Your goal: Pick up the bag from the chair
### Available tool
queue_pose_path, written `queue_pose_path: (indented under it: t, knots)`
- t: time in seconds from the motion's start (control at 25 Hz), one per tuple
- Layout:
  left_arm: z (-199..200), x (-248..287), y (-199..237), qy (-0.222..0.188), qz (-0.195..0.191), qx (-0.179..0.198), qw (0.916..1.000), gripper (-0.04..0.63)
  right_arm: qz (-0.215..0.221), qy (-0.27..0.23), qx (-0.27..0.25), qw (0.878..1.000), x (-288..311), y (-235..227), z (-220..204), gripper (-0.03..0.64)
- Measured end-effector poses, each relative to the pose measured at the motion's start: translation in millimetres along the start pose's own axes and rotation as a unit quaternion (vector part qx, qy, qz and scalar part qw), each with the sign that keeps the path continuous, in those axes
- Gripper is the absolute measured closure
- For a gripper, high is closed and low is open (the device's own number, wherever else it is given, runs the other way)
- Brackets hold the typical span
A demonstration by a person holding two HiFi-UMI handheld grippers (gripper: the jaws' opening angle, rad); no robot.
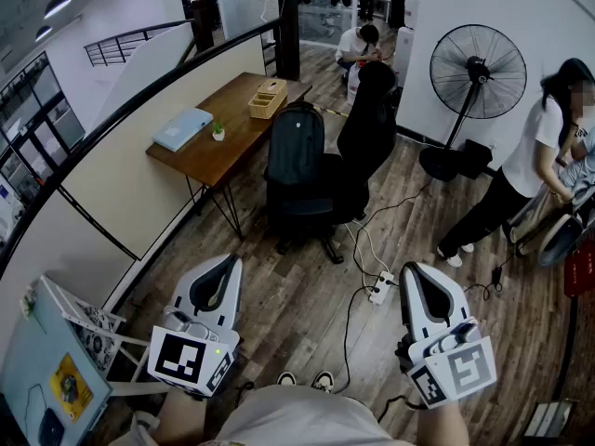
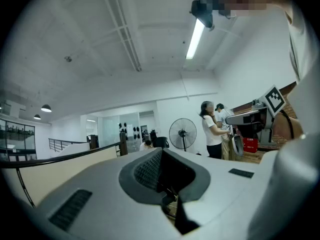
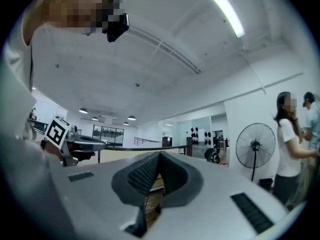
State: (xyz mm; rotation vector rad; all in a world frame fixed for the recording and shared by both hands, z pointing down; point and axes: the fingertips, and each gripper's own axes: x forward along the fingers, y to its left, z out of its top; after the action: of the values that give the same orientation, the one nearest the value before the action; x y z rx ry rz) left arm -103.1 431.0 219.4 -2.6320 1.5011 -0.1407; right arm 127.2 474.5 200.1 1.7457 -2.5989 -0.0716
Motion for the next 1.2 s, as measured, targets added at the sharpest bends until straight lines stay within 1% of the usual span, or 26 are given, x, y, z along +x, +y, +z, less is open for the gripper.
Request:
queue_pose_path:
  t: [0.16,0.4,0.64,0.8,0.88,0.92,0.96,1.0,1.04,1.08,1.12,1.2]
  knots:
    - [1,-1,0,0.001,-0.002,0.002,1.0000,0.592,-0.002,-0.004,0.010,1.000,-1,-1,1,0.614]
    - [2,-4,-2,0.003,-0.003,0.002,1.0000,0.592,0.012,-0.016,0.006,1.000,-2,4,7,0.614]
    - [2,-4,-12,0.005,-0.003,0.000,1.0000,0.592,0.020,-0.009,0.009,1.000,-5,0,1,0.614]
    - [-3,-1,-30,0.014,-0.016,0.004,0.9998,0.592,0.031,0.004,0.000,1.000,-10,-1,-9,0.614]
    - [-4,-1,-38,0.014,-0.013,-0.002,0.9998,0.592,0.033,0.010,0.007,0.999,-14,-4,-16,0.595]
    - [-4,-1,-42,0.015,-0.008,-0.010,0.9998,0.577,0.032,0.010,0.015,0.999,-15,-8,-19,0.518]
    - [-6,0,-45,0.017,-0.003,-0.019,0.9997,0.418,0.030,0.006,0.021,0.999,-16,-11,-20,0.335]
    - [-9,2,-48,0.019,0.002,-0.026,0.9995,0.309,0.028,0.000,0.022,0.999,-16,-14,-21,0.206]
    - [-13,3,-51,0.021,0.009,-0.028,0.9994,0.220,0.025,-0.005,0.020,0.999,-17,-16,-21,0.136]
    - [-16,4,-54,0.022,0.015,-0.026,0.9993,0.190,0.025,-0.008,0.018,0.999,-18,-17,-23,0.079]
    - [-19,4,-58,0.024,0.020,-0.020,0.9993,0.182,0.027,-0.009,0.017,0.999,-20,-18,-25,0.056]
    - [-22,4,-65,0.027,0.022,-0.014,0.9993,0.173,0.033,-0.005,0.018,0.999,-21,-20,-30,0.048]
